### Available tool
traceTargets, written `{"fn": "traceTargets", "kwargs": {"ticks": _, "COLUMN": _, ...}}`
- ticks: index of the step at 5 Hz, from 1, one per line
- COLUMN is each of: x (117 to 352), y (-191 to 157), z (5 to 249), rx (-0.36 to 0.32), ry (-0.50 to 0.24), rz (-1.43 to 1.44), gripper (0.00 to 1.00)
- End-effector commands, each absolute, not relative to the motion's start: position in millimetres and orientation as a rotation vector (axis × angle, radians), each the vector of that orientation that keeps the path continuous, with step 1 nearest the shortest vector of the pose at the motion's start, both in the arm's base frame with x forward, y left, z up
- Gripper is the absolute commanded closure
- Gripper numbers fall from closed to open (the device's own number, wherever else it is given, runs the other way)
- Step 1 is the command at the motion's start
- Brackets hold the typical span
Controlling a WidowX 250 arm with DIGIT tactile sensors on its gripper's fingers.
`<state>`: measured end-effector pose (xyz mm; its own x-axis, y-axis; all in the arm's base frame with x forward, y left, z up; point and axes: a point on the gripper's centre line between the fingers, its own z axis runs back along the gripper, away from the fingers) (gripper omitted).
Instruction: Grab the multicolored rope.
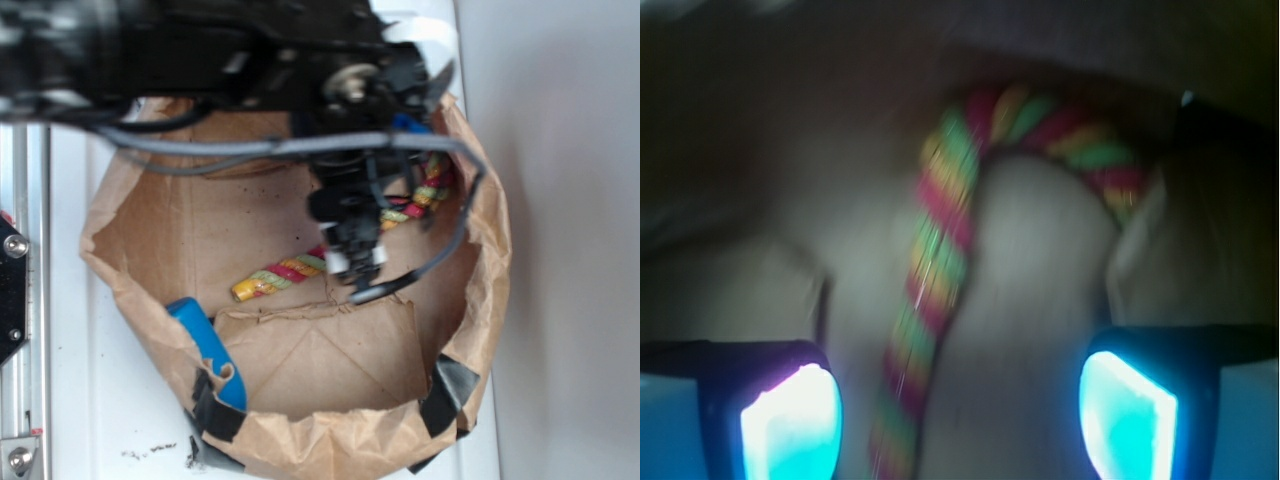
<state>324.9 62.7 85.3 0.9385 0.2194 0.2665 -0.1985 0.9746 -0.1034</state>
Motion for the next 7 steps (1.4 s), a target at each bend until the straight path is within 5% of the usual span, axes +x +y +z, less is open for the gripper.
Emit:
{"fn": "traceTargets", "kwargs": {"ticks": 1, "x": 393, "y": 57, "z": 83, "rx": -0.114, "ry": -0.36, "rz": 0.204, "gripper": 0.0}}
{"fn": "traceTargets", "kwargs": {"ticks": 2, "x": 408, "y": 57, "z": 76, "rx": -0.092, "ry": -0.348, "rz": 0.21, "gripper": 0.0}}
{"fn": "traceTargets", "kwargs": {"ticks": 3, "x": 408, "y": 60, "z": 76, "rx": -0.089, "ry": -0.353, "rz": 0.233, "gripper": 1.0}}
{"fn": "traceTargets", "kwargs": {"ticks": 7, "x": 358, "y": 54, "z": 115, "rx": -0.164, "ry": -0.394, "rz": 0.188, "gripper": 1.0}}
